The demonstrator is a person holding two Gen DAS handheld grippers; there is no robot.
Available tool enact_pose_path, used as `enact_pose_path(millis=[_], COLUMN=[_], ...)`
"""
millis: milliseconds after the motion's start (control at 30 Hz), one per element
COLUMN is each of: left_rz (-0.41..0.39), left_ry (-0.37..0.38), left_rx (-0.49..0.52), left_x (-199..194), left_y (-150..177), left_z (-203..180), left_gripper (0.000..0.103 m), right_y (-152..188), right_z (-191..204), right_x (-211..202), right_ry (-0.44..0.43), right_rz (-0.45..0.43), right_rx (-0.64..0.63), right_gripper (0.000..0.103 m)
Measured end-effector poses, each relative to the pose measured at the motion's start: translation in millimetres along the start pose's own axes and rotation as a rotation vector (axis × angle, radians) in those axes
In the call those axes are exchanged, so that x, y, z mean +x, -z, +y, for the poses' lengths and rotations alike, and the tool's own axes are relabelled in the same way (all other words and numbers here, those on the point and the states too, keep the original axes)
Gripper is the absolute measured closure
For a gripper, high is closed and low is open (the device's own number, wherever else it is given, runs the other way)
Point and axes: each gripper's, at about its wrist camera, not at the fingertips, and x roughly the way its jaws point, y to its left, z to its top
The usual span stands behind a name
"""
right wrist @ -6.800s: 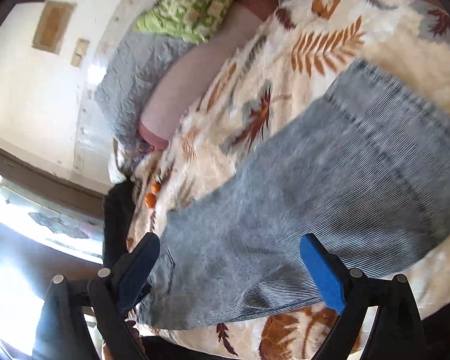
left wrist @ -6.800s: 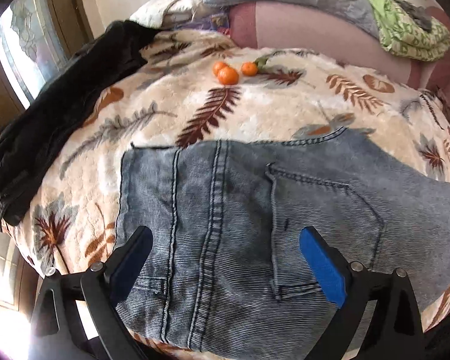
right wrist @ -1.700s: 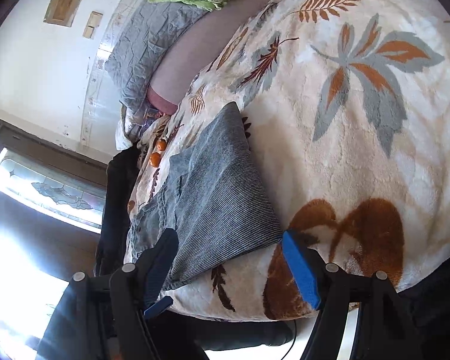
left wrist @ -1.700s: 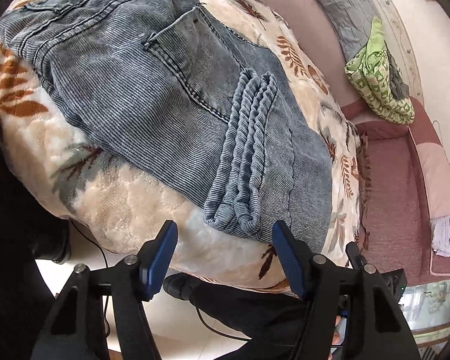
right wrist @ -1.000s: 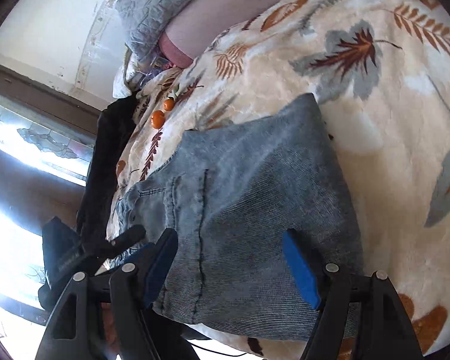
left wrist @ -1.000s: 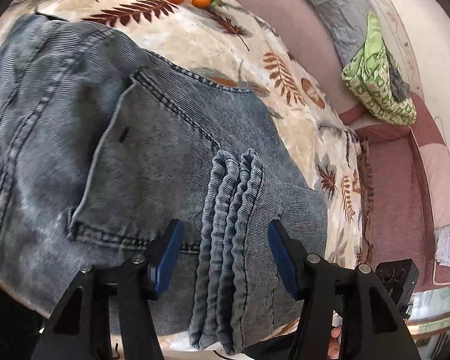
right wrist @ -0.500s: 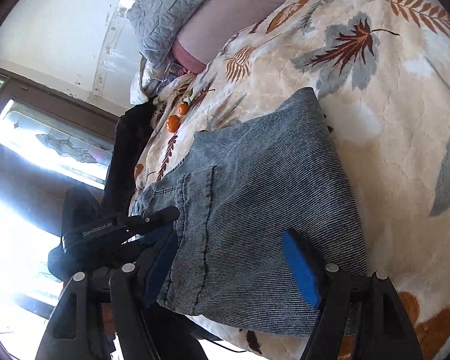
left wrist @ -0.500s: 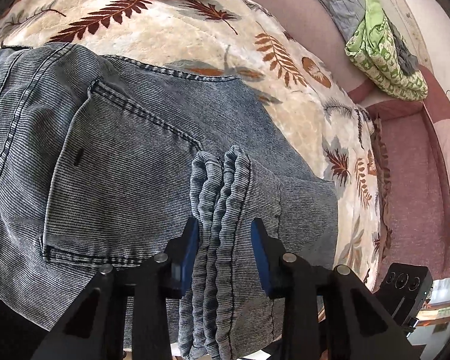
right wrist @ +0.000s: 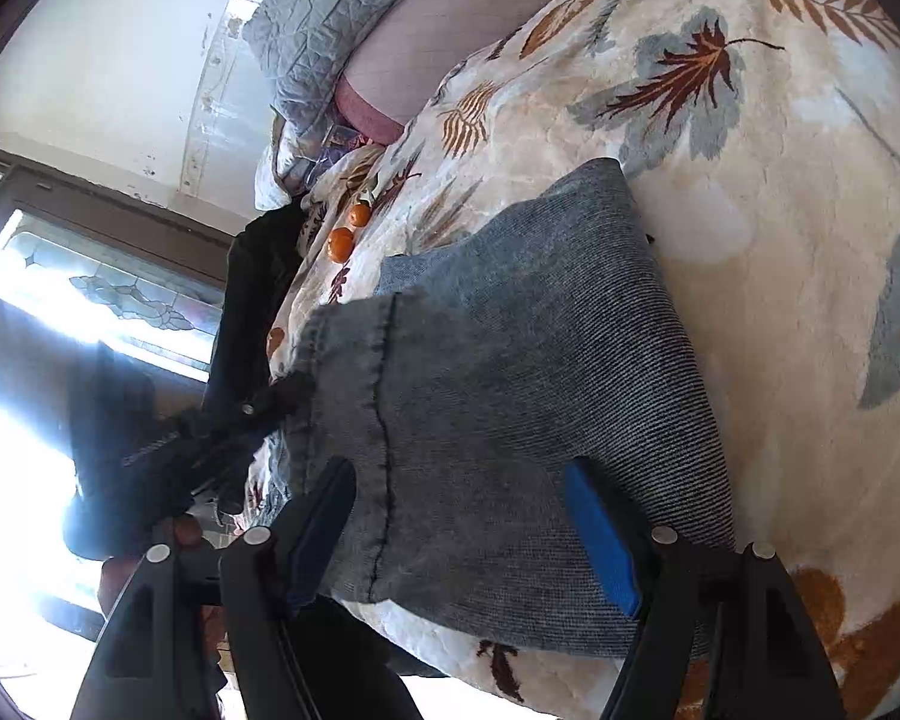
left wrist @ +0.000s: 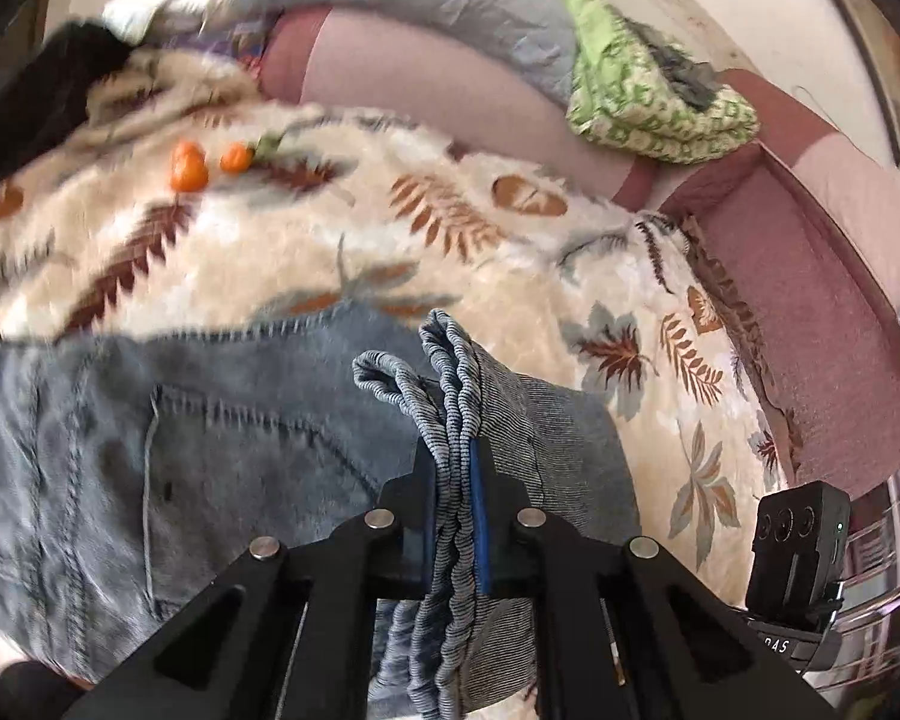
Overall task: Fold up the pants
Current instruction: 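Lay the held hem onto the jeans with the left gripper while the right tool holds the fold, then press the folded leg flat with the left gripper while the right tool moves aside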
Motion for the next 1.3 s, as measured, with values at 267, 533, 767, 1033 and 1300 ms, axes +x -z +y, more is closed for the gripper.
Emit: enact_pose_path(millis=[267, 533, 767, 1033, 1300], left_rz=[0.222, 0.189, 0.089, 0.247, 0.244], left_ry=[-0.059, -0.031, 0.090, -0.030, -0.016], left_rx=[-0.149, -0.204, -0.135, -0.081, -0.053], left_x=[66.2, 42.2, -8.6, 49.9, 51.7], left_y=[21.4, 15.1, 27.4, 59.9, 61.4], left_z=[52.4, 61.1, 16.2, 17.6, 19.4], left_gripper=[0.087, 0.069, 0.052, 0.070, 0.070], right_y=[-11.0, -21.6, -3.9, -43.9, -112.0], right_z=[5.4, 8.1, -13.3, 7.3, -41.6], right_x=[-22.7, -36.3, 6.0, -34.4, 40.3], right_ry=[0.000, -0.008, 0.024, -0.040, -0.126], right_rz=[-0.063, -0.090, 0.046, -0.036, 0.131], right_rx=[0.015, 0.035, 0.104, 0.089, 0.244], right_gripper=[0.028, 0.025, 0.017, 0.017, 0.017])
